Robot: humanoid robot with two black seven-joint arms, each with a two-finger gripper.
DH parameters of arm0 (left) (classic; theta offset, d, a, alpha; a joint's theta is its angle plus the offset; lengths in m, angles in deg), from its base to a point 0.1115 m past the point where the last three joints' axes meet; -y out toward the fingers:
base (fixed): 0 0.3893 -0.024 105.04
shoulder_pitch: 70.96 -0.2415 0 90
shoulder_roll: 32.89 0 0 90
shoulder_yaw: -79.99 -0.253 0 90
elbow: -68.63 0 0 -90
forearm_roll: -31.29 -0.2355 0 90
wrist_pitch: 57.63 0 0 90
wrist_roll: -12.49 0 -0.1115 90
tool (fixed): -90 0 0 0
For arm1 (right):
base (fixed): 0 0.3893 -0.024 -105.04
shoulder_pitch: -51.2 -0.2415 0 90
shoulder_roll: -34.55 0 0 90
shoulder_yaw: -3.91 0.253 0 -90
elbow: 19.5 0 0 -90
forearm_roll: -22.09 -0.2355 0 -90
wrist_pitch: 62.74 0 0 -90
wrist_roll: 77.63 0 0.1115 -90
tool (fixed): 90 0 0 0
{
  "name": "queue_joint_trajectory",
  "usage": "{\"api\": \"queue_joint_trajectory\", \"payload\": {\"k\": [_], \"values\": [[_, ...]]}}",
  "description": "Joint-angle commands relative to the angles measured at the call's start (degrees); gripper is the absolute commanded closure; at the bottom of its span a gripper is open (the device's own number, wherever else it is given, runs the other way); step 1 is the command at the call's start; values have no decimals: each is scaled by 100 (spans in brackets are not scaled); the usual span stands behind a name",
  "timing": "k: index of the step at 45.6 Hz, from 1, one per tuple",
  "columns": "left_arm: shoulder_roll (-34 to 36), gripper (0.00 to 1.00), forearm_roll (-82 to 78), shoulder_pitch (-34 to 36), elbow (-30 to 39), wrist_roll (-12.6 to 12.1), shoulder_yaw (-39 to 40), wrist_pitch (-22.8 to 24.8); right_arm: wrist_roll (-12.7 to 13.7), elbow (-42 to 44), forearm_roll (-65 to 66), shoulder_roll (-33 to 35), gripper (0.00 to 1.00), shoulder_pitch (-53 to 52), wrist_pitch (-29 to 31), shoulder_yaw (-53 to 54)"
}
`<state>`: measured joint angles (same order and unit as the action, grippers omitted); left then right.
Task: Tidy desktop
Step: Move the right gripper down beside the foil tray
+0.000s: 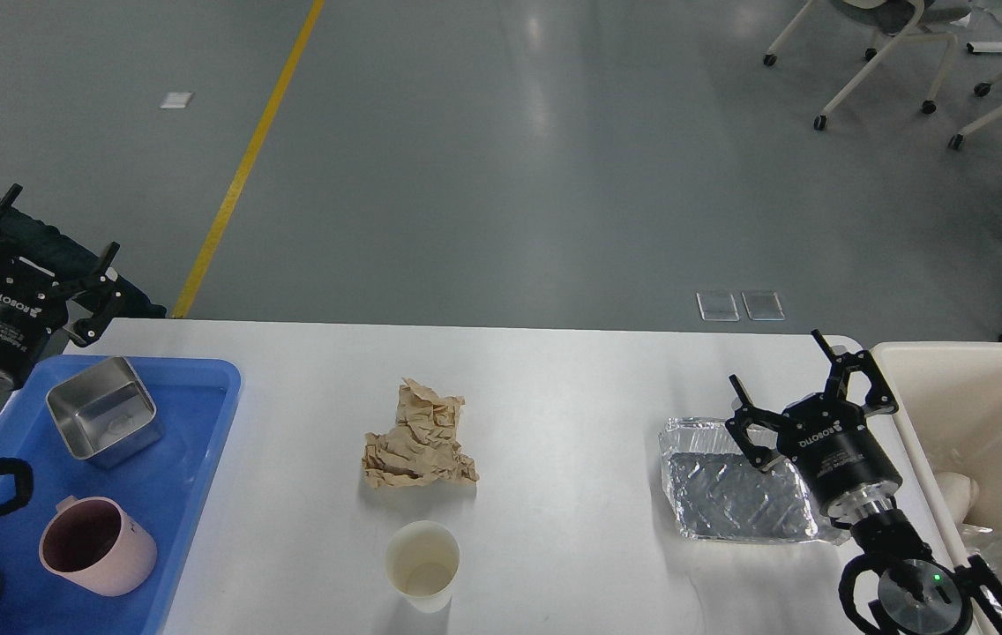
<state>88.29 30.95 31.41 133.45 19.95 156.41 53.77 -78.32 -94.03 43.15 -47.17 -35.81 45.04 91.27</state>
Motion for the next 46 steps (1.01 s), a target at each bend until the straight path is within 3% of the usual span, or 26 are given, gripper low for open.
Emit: {"api": "queue_joint_trajectory", "payload": {"k": [1,16,30,34,43,46], "values": [[-313,3,-1,-235,92,-8,153,-171,-19,-9,267,384,0,114,137,-236],[-788,3,-19,-701,470,-61,241,-707,-160,-861,961,2590,0,1124,243,-720],[-727,3,-80,-666,373,9,-163,-329,-160,-1055,1252,4567,0,1661,453,-571],[-788,3,-80,-631,268,1,-190,-355,-160,-959,1252,4832,0,1644,787,-475],[-929,3,-80,-631,242,-8,-190,-390,-168,-572,1261,5324,0,1635,858,-518],[-920,3,-80,-631,233,-8,-190,-390,-291,-598,1278,5368,0,1626,867,-457]]}}
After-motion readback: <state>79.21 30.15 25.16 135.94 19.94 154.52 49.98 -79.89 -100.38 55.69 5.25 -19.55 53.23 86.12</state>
